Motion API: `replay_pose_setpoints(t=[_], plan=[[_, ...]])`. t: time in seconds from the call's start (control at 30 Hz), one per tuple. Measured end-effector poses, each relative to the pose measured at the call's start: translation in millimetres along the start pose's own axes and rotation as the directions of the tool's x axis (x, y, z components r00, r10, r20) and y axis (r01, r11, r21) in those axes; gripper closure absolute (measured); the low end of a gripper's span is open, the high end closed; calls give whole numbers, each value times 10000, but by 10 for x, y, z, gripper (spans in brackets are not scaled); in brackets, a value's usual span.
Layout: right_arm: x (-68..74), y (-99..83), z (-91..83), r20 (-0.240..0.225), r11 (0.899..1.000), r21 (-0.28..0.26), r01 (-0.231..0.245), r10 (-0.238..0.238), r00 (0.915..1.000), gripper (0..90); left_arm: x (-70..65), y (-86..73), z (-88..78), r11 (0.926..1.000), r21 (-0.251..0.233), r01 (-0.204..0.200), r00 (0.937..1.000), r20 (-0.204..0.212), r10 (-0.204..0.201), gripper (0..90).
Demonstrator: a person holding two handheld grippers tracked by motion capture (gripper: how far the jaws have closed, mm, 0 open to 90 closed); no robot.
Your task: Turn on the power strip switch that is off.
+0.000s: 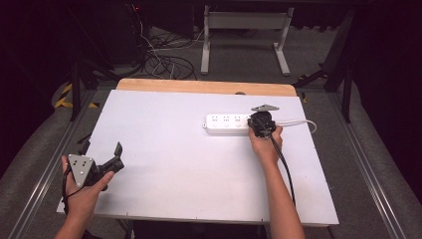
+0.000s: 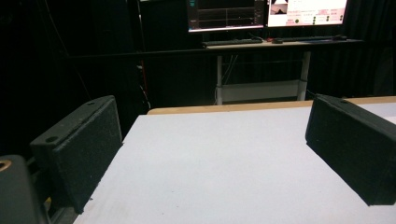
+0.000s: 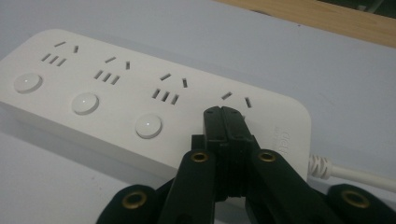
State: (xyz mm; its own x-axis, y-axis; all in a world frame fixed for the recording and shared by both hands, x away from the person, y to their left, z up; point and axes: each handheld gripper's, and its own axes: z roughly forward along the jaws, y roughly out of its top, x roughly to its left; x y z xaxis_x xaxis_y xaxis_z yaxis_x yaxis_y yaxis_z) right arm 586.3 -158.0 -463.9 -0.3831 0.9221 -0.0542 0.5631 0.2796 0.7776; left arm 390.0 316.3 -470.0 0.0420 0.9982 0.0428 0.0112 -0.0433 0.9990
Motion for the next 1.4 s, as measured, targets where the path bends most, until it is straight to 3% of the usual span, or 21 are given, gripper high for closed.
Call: replay_pose_setpoints(t=[0.2,0.57,1.4], plan=[[-14,-8,3,-89,9998,-27,-200,200,9998,900,3,1,-10,10000,12,-29,10000,-17,29,43],[15,-23,8,91,10000,-83,23,-22,10000,900,8,-2,-14,10000,37,-45,10000,-74,46,47],[-5,-33,6,-28,9998,-156,-116,116,9999,900,10,-4,-11,10000,57,-62,9999,-95,63,47]])
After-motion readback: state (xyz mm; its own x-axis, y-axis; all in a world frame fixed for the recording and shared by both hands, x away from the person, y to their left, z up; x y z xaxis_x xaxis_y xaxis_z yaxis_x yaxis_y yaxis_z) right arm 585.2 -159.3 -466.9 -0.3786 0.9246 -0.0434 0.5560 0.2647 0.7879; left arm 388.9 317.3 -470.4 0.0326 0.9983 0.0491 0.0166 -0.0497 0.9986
